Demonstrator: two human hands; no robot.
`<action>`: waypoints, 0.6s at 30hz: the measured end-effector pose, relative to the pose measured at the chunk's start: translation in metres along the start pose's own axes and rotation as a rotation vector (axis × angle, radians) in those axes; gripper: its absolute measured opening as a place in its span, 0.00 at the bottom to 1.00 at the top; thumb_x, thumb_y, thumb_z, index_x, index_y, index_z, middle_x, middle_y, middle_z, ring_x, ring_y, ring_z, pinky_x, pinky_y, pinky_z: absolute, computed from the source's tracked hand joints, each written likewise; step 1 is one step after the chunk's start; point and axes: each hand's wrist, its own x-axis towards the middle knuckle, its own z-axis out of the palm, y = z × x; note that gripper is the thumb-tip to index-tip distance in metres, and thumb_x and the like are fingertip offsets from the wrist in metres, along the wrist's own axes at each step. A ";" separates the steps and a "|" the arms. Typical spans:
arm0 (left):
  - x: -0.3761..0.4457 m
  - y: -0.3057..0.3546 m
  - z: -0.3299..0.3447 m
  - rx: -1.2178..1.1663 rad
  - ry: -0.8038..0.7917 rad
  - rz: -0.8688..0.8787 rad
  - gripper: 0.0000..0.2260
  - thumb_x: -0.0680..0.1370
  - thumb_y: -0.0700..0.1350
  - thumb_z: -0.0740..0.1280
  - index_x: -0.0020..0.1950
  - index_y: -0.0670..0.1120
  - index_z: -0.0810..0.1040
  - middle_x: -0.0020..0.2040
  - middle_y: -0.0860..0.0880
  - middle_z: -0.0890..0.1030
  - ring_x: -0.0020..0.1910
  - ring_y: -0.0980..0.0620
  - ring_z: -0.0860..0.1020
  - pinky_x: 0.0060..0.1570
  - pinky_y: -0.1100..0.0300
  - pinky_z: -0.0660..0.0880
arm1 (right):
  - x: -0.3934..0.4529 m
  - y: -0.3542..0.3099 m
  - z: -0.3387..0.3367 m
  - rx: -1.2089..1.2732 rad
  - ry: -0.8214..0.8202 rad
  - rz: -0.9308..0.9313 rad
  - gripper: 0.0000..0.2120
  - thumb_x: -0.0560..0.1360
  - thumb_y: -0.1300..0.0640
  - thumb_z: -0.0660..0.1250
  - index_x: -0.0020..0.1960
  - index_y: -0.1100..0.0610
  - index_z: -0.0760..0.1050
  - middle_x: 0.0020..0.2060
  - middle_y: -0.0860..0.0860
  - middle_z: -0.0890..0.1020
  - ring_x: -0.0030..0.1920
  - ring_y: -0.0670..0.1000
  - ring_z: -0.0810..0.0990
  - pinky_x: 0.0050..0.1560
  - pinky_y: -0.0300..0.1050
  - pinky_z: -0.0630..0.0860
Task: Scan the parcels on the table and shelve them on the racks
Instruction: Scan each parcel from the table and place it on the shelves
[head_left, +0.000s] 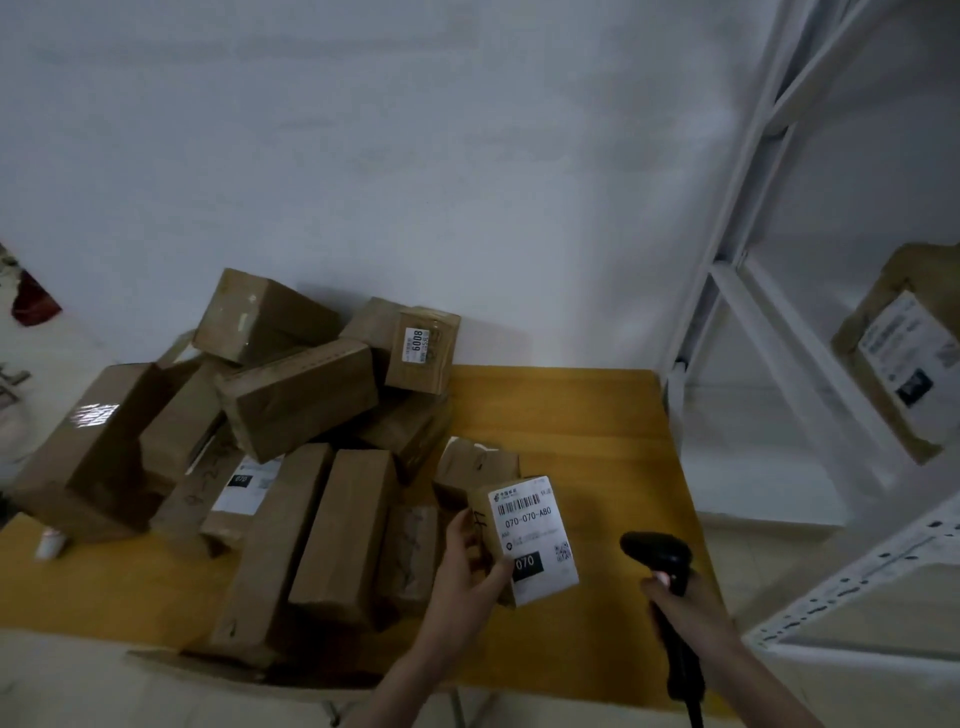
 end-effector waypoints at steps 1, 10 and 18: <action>0.001 -0.001 -0.005 0.000 -0.002 -0.002 0.28 0.78 0.41 0.66 0.72 0.56 0.56 0.60 0.54 0.75 0.56 0.54 0.77 0.42 0.65 0.79 | 0.014 0.003 0.006 -0.012 -0.011 0.015 0.13 0.77 0.63 0.64 0.35 0.62 0.70 0.23 0.56 0.71 0.24 0.53 0.69 0.30 0.44 0.66; 0.021 -0.012 -0.019 -0.021 -0.133 -0.023 0.29 0.77 0.41 0.67 0.69 0.60 0.55 0.63 0.55 0.73 0.58 0.55 0.77 0.44 0.63 0.79 | 0.087 0.041 0.056 0.023 0.040 -0.008 0.10 0.78 0.60 0.65 0.41 0.64 0.75 0.28 0.55 0.74 0.31 0.53 0.71 0.33 0.44 0.65; 0.027 0.002 0.012 -0.021 -0.250 0.012 0.27 0.78 0.42 0.67 0.66 0.62 0.56 0.62 0.59 0.72 0.56 0.58 0.77 0.44 0.65 0.78 | 0.083 0.041 0.051 -0.213 0.299 -0.048 0.24 0.75 0.46 0.67 0.63 0.63 0.70 0.59 0.62 0.74 0.59 0.63 0.73 0.57 0.57 0.73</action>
